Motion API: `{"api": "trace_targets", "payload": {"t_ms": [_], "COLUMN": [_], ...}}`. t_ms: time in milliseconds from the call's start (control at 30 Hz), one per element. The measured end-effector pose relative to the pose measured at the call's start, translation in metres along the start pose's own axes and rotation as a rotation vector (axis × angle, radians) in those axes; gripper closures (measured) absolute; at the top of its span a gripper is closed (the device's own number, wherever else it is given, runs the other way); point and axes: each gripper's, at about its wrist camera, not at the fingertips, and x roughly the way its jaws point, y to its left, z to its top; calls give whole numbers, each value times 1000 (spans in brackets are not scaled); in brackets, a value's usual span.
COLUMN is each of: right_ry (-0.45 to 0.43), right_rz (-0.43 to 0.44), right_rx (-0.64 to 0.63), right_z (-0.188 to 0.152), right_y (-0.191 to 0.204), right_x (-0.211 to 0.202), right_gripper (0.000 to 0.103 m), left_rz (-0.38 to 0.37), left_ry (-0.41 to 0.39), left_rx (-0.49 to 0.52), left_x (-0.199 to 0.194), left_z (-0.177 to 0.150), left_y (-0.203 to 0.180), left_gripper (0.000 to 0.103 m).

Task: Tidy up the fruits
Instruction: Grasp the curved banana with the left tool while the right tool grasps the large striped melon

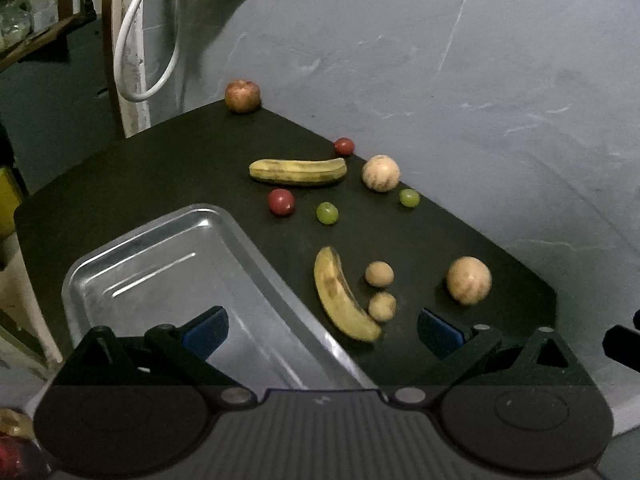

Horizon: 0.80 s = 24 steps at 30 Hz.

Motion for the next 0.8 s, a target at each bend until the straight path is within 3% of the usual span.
{"api": "trace_targets", "payload": {"t_ms": [200,467,800], "right_ry": [74,117,144], "right_rz": [88,178,227], "right_rx": [-44,-102,-129], "right_z": [12,18,23], "right_y": [-27,-30,-30], "right_x": [61,114,145], "right_gripper": [1,1,1], "left_rz": [65,98,113], "left_ry": [-1,51,111], "left_rx": [7,-33,-52], "left_x": [39,79,111], "left_z": [12,15,18], "left_y": [-16,-22,-27], "left_gripper": [4,27,55]}}
